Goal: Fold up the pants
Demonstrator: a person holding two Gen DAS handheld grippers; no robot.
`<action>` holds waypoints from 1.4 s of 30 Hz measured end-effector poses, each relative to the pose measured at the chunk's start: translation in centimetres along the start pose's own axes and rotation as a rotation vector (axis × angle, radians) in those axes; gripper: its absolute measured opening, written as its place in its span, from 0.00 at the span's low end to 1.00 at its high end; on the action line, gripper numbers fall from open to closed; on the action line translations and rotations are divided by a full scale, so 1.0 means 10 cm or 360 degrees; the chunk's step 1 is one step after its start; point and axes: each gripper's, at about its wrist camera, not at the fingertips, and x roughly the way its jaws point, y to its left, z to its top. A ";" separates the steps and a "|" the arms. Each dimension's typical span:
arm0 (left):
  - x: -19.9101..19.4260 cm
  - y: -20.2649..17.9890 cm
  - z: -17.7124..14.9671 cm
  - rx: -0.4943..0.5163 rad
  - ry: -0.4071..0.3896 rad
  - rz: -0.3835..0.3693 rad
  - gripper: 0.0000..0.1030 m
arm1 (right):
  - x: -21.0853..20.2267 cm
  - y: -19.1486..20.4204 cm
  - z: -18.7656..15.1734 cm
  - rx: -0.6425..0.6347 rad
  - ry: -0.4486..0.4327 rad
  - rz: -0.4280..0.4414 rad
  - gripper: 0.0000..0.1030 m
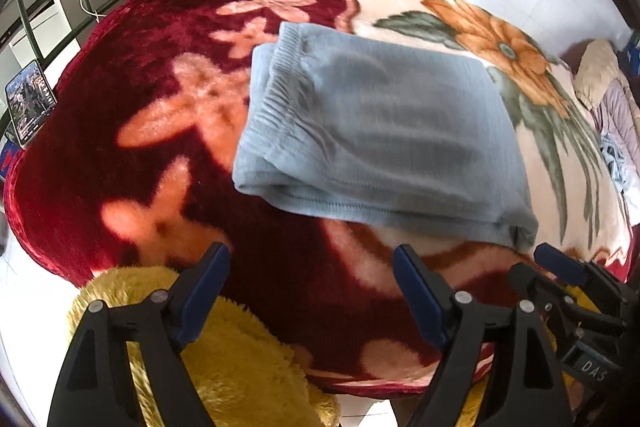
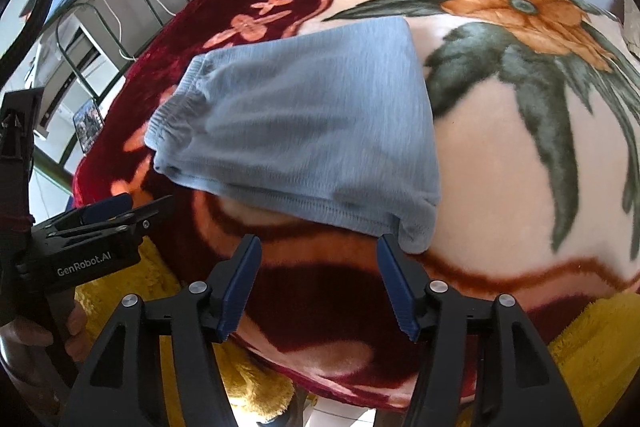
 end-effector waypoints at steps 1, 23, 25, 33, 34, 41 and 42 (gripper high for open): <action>0.02 -0.02 -0.02 0.0004 0.0012 -0.0002 0.84 | 0.00 0.00 -0.01 -0.0002 0.0005 -0.0002 0.59; 0.07 -0.20 -0.10 0.0082 0.0041 0.0033 0.84 | 0.02 -0.04 -0.05 0.0042 0.0013 -0.0028 0.60; 0.07 -0.19 -0.10 0.0079 0.0041 0.0032 0.84 | 0.02 -0.03 -0.05 0.0036 0.0012 -0.0029 0.60; 0.07 -0.17 -0.10 0.0079 0.0042 0.0031 0.84 | 0.01 -0.03 -0.05 0.0036 0.0011 -0.0029 0.60; 0.07 -0.18 -0.10 0.0079 0.0042 0.0031 0.84 | 0.01 -0.03 -0.05 0.0035 0.0011 -0.0029 0.60; 0.06 -0.16 -0.10 0.0080 0.0045 0.0031 0.84 | 0.01 -0.03 -0.05 0.0032 0.0011 -0.0029 0.60; 0.06 -0.17 -0.10 0.0080 0.0046 0.0030 0.84 | 0.01 -0.03 -0.05 0.0033 0.0011 -0.0030 0.60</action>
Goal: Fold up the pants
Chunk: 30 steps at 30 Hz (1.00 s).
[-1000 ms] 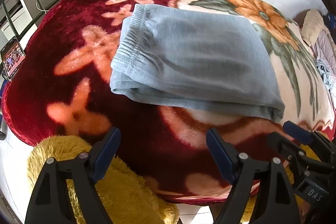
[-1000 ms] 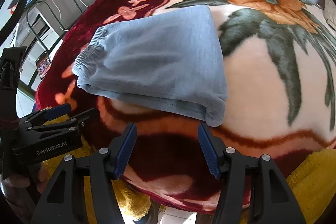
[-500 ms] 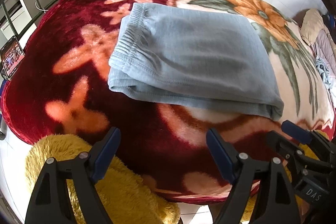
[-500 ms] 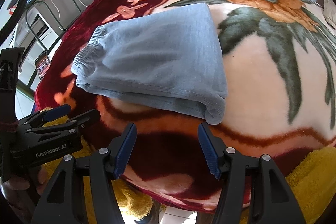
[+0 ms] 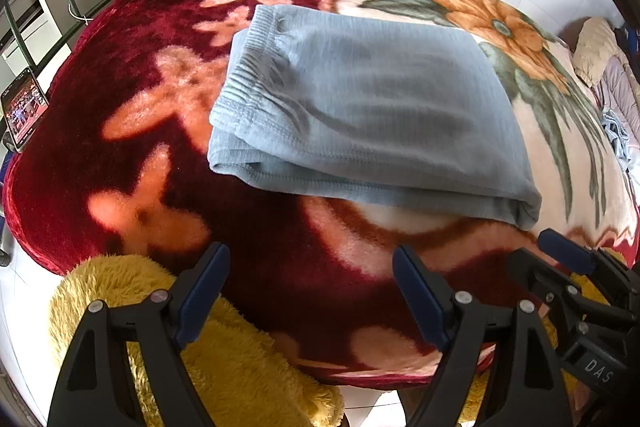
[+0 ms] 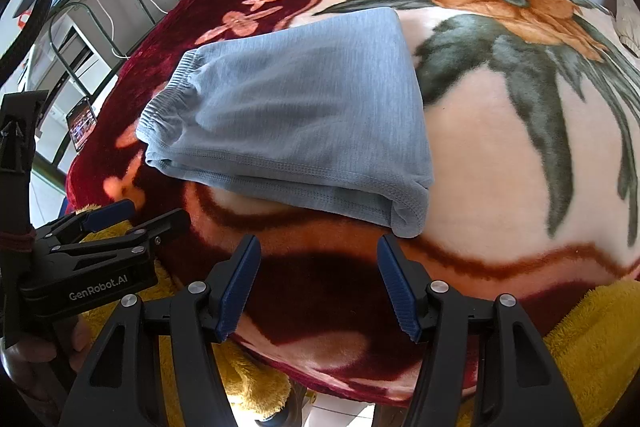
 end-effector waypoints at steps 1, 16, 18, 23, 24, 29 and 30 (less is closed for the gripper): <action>0.00 0.00 0.00 -0.0001 0.0000 0.0001 0.84 | 0.00 0.00 0.00 0.0000 0.0000 -0.0001 0.60; 0.00 0.02 0.00 -0.0002 0.0009 -0.0002 0.84 | 0.01 0.00 0.00 -0.0003 -0.0003 -0.0003 0.60; 0.00 0.02 0.00 -0.0002 0.0009 -0.0002 0.84 | 0.01 0.01 0.00 -0.0004 -0.0003 -0.0004 0.60; 0.00 0.02 0.00 0.0000 0.0009 -0.0001 0.84 | 0.01 0.01 0.00 -0.0001 -0.0003 -0.0006 0.60; 0.00 0.01 0.00 -0.0002 0.0009 -0.0002 0.84 | 0.01 0.01 0.00 -0.0001 -0.0003 -0.0006 0.60; 0.00 0.01 0.00 -0.0001 0.0010 0.0002 0.84 | 0.01 0.01 0.00 -0.0002 -0.0002 -0.0006 0.60; 0.01 0.00 0.00 -0.0001 0.0010 0.0002 0.84 | 0.01 0.01 0.00 -0.0002 -0.0002 -0.0006 0.60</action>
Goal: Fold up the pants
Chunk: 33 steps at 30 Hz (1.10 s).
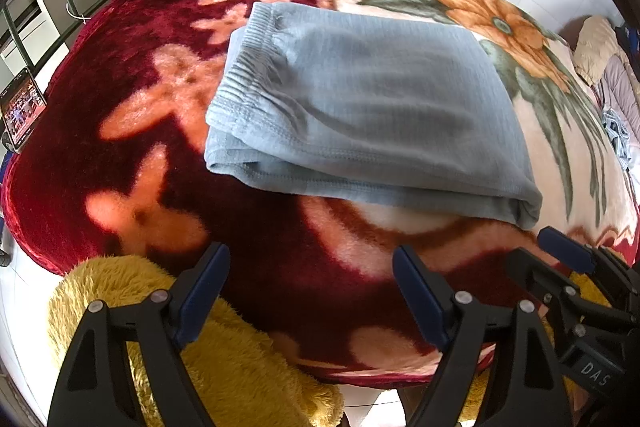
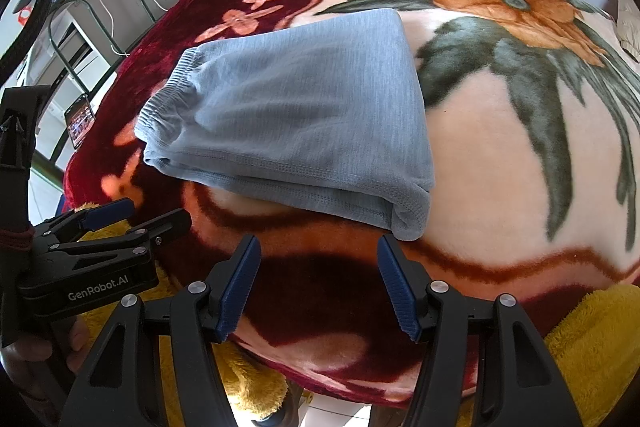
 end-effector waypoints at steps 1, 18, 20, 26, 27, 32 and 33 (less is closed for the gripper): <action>0.00 0.00 0.00 0.0001 0.0001 0.0001 0.84 | 0.00 0.00 0.00 0.0000 0.0000 0.0000 0.60; 0.01 -0.01 -0.03 -0.0002 -0.0019 0.0042 0.84 | 0.00 0.00 0.00 0.0002 0.0000 -0.0002 0.60; 0.01 0.00 -0.03 0.0004 -0.0022 0.0047 0.84 | 0.00 0.00 0.00 0.0003 0.0001 -0.0002 0.60; 0.02 0.01 -0.02 0.0015 -0.0010 0.0036 0.84 | 0.00 0.00 0.00 0.0003 -0.0001 0.0000 0.60; 0.02 0.01 -0.02 0.0016 -0.0008 0.0033 0.84 | 0.00 0.00 0.00 0.0003 0.0000 -0.0001 0.60; 0.02 0.01 -0.01 0.0013 0.0002 0.0015 0.84 | 0.00 0.01 0.00 0.0003 0.0001 -0.0002 0.60; 0.03 0.01 -0.01 0.0013 0.0005 0.0011 0.84 | 0.01 0.01 0.00 0.0003 0.0000 -0.0003 0.60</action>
